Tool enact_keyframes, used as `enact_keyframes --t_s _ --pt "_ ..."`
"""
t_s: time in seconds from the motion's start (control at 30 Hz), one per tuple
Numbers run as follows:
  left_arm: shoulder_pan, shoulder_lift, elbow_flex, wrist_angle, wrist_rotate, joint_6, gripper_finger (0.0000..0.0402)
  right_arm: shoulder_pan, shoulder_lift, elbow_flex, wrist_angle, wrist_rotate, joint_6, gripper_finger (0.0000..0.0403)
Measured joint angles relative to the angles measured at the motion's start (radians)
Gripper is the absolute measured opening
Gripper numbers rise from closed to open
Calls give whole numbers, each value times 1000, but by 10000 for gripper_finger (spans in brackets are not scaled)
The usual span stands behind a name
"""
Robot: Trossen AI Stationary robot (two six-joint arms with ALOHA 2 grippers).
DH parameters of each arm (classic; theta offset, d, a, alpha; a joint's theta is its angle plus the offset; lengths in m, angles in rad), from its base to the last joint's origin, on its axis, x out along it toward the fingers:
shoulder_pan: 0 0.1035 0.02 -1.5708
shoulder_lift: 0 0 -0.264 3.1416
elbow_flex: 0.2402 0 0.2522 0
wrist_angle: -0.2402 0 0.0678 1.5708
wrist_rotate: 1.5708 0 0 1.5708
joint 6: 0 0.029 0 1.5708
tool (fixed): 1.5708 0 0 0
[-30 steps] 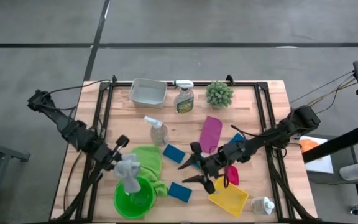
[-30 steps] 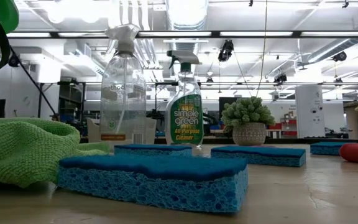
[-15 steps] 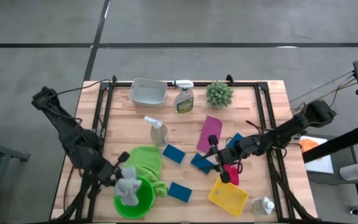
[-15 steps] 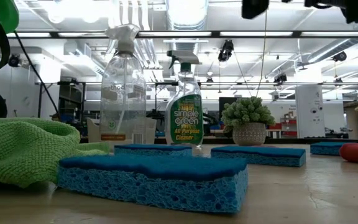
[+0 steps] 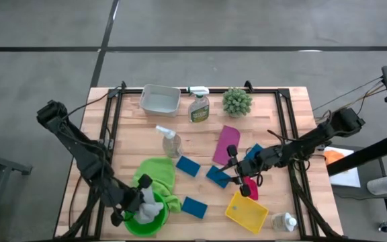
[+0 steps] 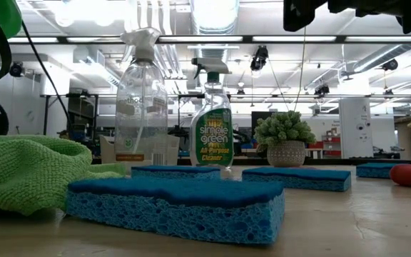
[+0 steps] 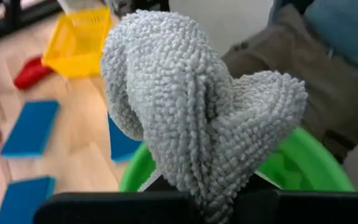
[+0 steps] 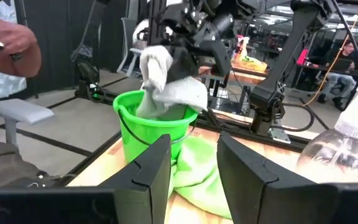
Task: Pick & Place Kitchen Items
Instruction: Put the gray microfiber cloth into the green basket, then put the green microfiber cloth into the green basket
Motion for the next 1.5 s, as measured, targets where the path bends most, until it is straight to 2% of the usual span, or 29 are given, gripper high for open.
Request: enact_keyframes --t_s 0.13,0.33,0.63,0.83,0.93,1.17,1.3,1.43,1.5 --pt "0 10 0 -52 25 -46 25 0 4 0 1 14 0 123" --pt "-2 11 0 -79 100 -84 99 0 4 1 2 16 3 123" --pt "-3 11 0 -121 102 -98 217 0 4 1 2 17 8 123" --pt "-3 6 16 -185 102 -134 273 0 4 2 2 17 8 123" --pt "-3 6 46 -232 102 -137 286 0 4 2 2 17 8 123" --pt "-3 6 156 -337 83 -136 290 0 4 2 1 17 8 123" --pt "-3 6 185 -342 -24 -146 290 0 4 2 1 17 10 123" --pt "14 6 168 -344 -182 -210 290 0 4 2 1 17 10 123" --pt "46 7 151 -348 -219 -254 290 0 4 2 1 17 10 123"
